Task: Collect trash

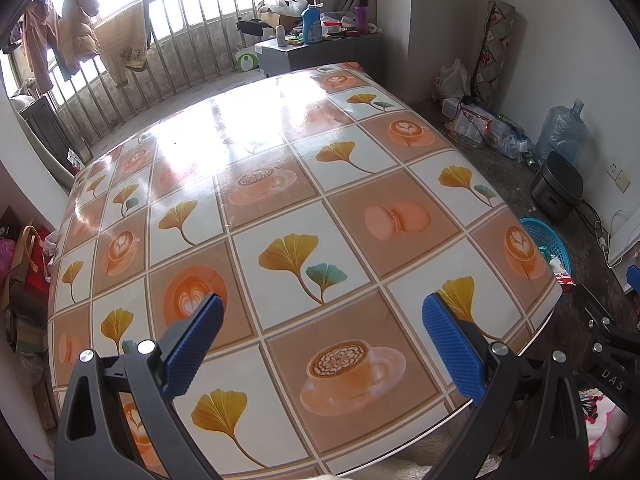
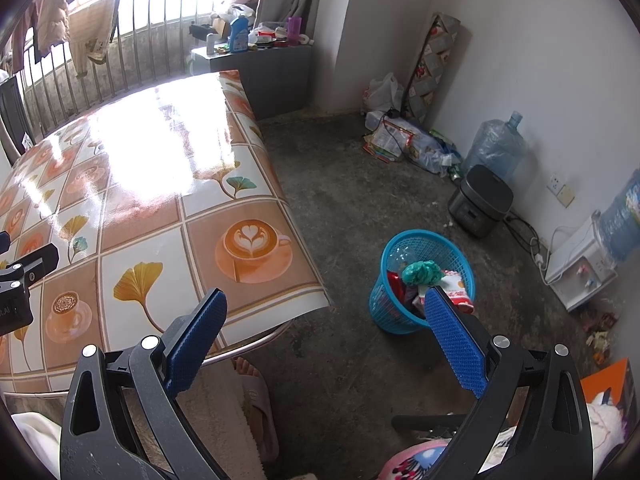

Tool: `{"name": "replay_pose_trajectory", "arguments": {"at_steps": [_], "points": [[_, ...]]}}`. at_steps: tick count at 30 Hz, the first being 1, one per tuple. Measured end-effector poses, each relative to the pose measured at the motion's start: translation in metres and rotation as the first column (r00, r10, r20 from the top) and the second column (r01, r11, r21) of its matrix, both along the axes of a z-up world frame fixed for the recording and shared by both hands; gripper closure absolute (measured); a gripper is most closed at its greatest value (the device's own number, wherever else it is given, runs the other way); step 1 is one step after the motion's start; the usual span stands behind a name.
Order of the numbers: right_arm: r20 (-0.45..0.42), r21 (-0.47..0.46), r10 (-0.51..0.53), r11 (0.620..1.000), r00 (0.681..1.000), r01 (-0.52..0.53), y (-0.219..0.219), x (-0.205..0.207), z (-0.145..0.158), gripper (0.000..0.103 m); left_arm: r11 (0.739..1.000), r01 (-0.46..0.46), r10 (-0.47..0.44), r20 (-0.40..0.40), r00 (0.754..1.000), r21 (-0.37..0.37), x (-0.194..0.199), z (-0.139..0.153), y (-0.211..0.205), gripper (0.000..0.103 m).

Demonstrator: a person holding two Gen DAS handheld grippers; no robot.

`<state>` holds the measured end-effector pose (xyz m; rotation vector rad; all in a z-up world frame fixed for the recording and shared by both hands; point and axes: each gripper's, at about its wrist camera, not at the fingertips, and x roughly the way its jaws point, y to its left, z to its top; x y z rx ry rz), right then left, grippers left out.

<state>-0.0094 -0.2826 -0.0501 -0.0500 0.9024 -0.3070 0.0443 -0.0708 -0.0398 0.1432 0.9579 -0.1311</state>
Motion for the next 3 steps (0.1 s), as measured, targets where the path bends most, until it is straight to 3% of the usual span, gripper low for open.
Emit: {"name": "replay_pose_trajectory", "arguments": {"at_steps": [3], "points": [[0.0, 0.001, 0.0, 1.0, 1.0, 0.0, -0.0002, -0.0001, -0.0001, 0.008, 1.0, 0.001, -0.001, -0.006, 1.0, -0.003, 0.0007, -0.0009, 0.0008, 0.006]]}}
